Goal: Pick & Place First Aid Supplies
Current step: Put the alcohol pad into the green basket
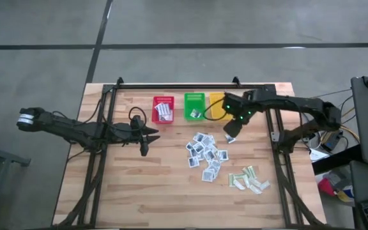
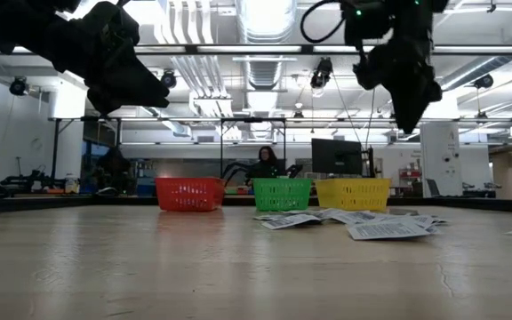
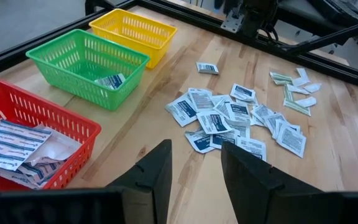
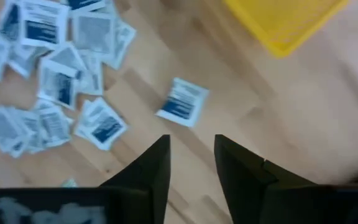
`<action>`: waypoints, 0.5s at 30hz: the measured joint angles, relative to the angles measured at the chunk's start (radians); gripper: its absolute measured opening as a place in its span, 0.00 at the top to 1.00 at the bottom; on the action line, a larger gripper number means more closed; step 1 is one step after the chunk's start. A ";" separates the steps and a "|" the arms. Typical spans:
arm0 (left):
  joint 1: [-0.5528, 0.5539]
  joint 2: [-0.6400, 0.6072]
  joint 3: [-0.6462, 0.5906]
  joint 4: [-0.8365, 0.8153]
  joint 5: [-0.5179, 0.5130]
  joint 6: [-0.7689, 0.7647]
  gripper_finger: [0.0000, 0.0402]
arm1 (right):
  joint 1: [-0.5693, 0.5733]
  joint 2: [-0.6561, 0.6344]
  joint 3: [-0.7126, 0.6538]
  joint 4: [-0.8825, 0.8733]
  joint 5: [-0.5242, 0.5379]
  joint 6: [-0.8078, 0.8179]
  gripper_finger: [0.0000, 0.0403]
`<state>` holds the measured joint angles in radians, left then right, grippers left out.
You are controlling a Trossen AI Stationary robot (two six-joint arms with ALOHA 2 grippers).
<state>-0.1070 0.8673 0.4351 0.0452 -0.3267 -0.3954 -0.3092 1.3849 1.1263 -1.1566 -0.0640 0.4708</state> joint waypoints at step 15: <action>0.000 0.000 0.000 0.001 0.000 -0.032 0.67 | 0.057 -0.035 -0.225 0.300 -0.225 0.052 0.60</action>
<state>-0.1070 0.8673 0.4351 0.0460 -0.3271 -0.4278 -0.2522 1.3504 0.9010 -0.8563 -0.2885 0.5225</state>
